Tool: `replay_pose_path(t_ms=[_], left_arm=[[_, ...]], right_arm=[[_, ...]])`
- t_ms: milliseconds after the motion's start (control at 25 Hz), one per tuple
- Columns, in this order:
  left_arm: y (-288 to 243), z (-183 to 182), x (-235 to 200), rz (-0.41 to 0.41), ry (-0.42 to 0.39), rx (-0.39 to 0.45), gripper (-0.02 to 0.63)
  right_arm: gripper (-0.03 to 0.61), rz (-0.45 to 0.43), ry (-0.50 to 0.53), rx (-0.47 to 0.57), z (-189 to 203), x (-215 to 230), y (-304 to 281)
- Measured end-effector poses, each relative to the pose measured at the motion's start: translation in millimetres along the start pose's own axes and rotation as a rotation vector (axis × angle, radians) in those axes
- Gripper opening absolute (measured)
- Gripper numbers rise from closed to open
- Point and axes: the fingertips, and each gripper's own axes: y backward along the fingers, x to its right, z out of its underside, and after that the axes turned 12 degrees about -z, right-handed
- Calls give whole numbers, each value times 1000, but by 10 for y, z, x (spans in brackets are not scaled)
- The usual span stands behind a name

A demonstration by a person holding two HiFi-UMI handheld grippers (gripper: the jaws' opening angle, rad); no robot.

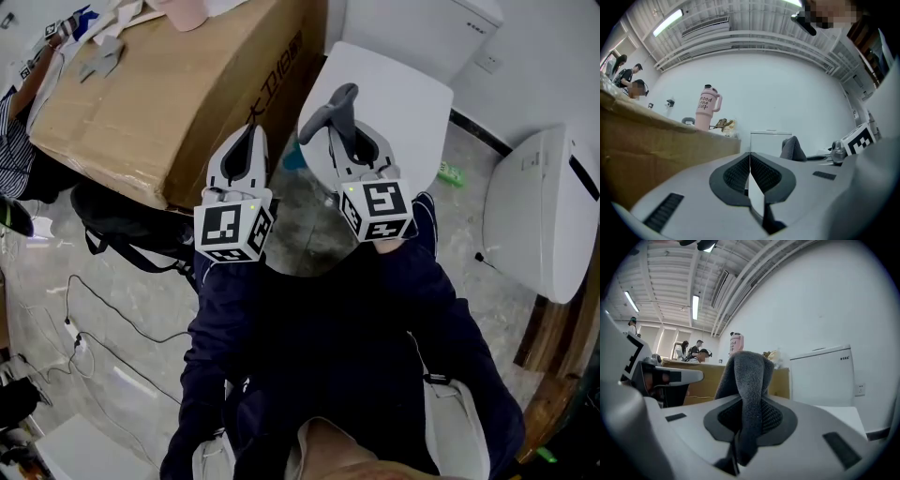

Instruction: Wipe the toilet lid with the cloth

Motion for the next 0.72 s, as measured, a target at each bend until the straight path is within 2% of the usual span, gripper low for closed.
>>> replay_pose_path(t_ms=[720], left_arm=[[10,8,56,12,15,-8,17]], right_arm=[[66,31,-23,40,-65,52,87]])
